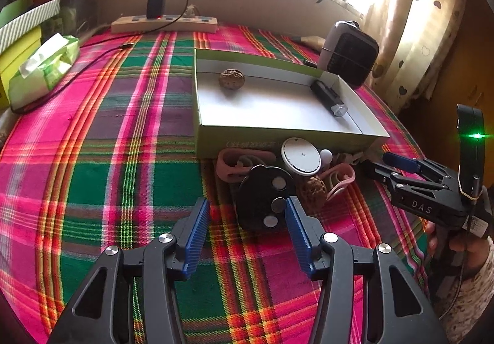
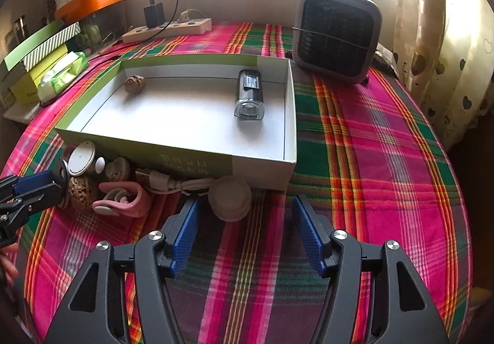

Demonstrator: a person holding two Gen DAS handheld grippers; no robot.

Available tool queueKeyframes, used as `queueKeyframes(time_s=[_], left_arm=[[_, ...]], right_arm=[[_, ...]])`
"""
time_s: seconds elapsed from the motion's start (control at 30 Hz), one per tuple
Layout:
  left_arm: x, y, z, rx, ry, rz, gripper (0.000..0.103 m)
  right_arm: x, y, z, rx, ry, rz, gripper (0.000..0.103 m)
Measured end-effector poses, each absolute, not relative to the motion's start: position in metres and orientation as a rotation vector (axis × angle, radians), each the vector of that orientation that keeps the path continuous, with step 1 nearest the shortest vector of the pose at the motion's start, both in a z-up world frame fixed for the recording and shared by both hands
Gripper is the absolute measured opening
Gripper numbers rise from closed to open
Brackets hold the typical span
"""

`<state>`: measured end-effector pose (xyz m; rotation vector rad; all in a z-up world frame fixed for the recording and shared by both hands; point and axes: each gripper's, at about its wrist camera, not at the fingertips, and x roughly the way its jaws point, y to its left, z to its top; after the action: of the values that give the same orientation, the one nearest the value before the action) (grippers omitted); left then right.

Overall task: Organize objects
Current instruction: 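Grasp the white round container with the right tool while the left tool approaches the black puck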

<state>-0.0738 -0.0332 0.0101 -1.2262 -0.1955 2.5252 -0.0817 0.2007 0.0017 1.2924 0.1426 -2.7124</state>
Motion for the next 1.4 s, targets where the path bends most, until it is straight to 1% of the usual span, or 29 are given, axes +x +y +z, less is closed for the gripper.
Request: queueKeyframes(time_s=[0.3, 0.63, 0.67, 0.73, 0.8, 0.83, 1.13, 1.4], left_arm=[[-0.0785, -0.0252, 0.0107, -1.224, -0.181, 2.516, 0.049], [-0.0826, -0.0243, 0.0106, -1.228, -0.228, 2.514, 0.049], [-0.0828, -0.025, 0.0104, -1.227, -0.237, 2.513, 0.049], [-0.083, -0.0265, 0.0102, -1.228, -0.251, 2.515, 0.047], [-0.0831, -0.0272, 0.0099, -1.23, -0.251, 2.521, 0.043], [-0.0832, -0.0279, 0.0098, -1.233, -0.251, 2.524, 0.041], [-0.0821, -0.0307, 0.0094, -1.23, -0.271, 2.522, 0.041], [-0.0812, -0.0312, 0.0096, -1.23, -0.269, 2.523, 0.041]], right_arm=[[-0.0845, 0.2013, 0.0002, 1.309, 0.127, -2.704, 0.061], [-0.0848, 0.2009, 0.0005, 1.308, 0.119, -2.703, 0.06], [-0.0847, 0.2008, 0.0005, 1.308, 0.118, -2.703, 0.059], [-0.0842, 0.2013, 0.0011, 1.303, 0.112, -2.707, 0.05], [-0.0841, 0.2018, 0.0012, 1.304, 0.107, -2.709, 0.048], [-0.084, 0.202, 0.0013, 1.303, 0.104, -2.71, 0.046], [-0.0824, 0.2017, 0.0021, 1.293, 0.096, -2.705, 0.03], [-0.0797, 0.202, 0.0029, 1.285, 0.083, -2.703, 0.029]])
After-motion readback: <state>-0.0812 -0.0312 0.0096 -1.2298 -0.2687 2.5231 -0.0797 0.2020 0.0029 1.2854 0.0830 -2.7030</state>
